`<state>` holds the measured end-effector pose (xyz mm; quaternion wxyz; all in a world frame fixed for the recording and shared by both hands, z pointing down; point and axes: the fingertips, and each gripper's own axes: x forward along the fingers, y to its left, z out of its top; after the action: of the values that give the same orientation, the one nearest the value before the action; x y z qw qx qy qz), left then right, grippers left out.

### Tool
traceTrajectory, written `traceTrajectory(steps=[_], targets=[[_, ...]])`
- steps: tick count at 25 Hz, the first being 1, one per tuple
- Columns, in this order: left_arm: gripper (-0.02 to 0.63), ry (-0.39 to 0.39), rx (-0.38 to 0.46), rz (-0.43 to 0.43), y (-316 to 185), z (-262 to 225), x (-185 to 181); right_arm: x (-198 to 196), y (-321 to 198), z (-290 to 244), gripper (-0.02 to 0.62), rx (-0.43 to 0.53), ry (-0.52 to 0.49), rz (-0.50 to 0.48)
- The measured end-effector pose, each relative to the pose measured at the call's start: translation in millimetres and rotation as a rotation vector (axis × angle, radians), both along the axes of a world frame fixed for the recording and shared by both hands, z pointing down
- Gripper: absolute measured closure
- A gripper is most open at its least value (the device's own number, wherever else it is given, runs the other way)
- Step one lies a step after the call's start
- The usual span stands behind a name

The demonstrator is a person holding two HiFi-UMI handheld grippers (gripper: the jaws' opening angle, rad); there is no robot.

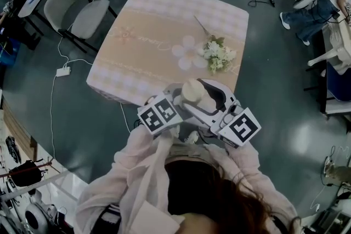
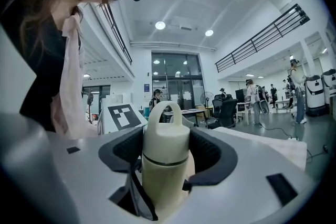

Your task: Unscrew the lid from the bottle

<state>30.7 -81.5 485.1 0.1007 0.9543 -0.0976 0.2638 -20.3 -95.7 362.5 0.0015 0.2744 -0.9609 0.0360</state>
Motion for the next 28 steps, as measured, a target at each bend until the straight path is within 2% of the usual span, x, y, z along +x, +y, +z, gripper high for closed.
traceTrajectory(steps=[6,11,18,21,24,28], targets=[[0.29,0.016,-0.009,0.064,7.5,-1.1,2.6,-0.5,7.0,-1.7,0.305,0.01,-0.016,-0.137],[0.29,0.028,-0.024,0.174,19.5,-4.2,3.1,-2.3,15.8,-4.7,0.308,0.024,-0.032,-0.263],[0.29,0.031,-0.029,0.3,36.2,-7.3,4.5,-1.4,28.1,-7.0,0.311,0.025,-0.057,-0.391],[0.29,0.032,-0.033,0.275,34.7,-6.5,6.6,1.1,26.9,-5.9,0.31,0.02,-0.059,-0.377],[0.29,0.029,-0.028,0.179,20.6,-5.6,7.3,4.3,18.3,-3.8,0.31,0.022,-0.05,-0.295],[0.29,0.01,0.0,0.046,-1.4,-3.9,5.0,10.4,7.1,-0.3,0.255,0.022,-0.036,-0.159]])
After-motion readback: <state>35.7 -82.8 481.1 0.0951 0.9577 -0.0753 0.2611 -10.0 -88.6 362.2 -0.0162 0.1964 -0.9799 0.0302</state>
